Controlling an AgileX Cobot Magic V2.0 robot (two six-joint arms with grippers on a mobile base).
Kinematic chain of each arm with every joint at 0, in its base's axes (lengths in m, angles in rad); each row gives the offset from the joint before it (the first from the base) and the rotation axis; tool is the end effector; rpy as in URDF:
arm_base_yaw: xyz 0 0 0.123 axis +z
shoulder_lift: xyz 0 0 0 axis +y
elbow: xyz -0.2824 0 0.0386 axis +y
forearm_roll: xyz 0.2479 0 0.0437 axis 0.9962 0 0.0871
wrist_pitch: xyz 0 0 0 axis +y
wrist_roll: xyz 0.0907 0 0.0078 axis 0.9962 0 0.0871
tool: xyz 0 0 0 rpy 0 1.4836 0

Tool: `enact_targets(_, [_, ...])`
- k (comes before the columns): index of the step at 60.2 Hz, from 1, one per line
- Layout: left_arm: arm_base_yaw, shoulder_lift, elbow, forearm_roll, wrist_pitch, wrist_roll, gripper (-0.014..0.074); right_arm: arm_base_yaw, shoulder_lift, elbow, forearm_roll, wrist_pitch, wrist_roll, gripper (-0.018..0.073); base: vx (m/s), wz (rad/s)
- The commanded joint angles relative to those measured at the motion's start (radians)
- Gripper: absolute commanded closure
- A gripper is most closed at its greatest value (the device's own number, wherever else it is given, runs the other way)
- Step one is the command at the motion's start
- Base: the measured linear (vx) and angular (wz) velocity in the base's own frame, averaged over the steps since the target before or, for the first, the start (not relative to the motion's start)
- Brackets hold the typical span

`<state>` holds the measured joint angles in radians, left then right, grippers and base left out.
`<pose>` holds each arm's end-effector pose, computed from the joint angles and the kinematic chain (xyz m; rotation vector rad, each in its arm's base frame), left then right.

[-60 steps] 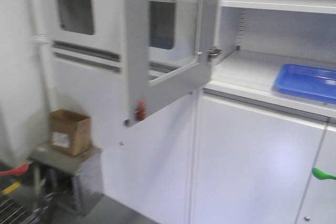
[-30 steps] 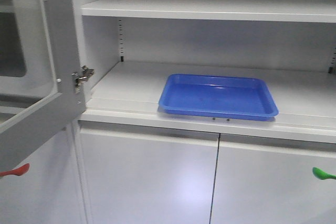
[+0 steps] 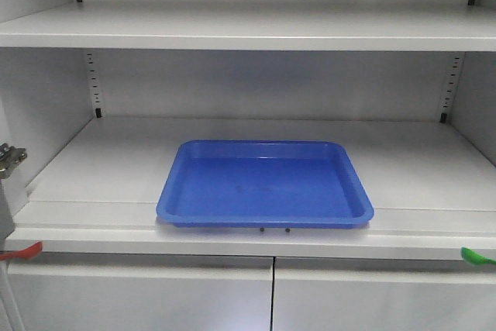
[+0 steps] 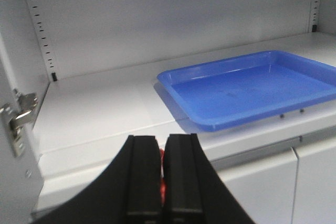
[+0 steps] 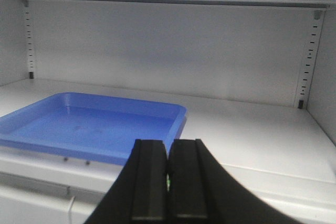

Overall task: Sort red and green spoons into left cabinet
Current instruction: 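Approach the blue tray on the cabinet shelf with both spoons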

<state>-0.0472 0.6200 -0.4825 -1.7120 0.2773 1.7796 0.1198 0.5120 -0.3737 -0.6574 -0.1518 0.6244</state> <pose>0.1304 -0.0310 0.3269 0.3000 1.5557 -0.2052 0.1129 0.0220 0.3103 -0.1847 1.4920 0.1438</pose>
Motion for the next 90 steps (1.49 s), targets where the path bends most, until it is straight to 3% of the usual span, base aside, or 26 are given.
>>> enact_targets(1, [-0.003,-0.002,-0.027,-0.087,0.013,-0.006,0.0596,0.001,0.002,-0.036,0.000,-0.066,0.004,0.0565,0.30,-0.13])
enact_targets(45, [-0.003,-0.002,-0.027,-0.087,0.013,-0.006,0.0596,0.001,0.002,-0.036,0.000,-0.066,0.004,0.0565,0.24,-0.06])
enact_targets(90, [-0.004,-0.002,-0.029,-0.089,0.015,-0.006,0.0596,0.001,0.002,-0.036,0.000,-0.080,0.004,0.0565,0.03,0.02])
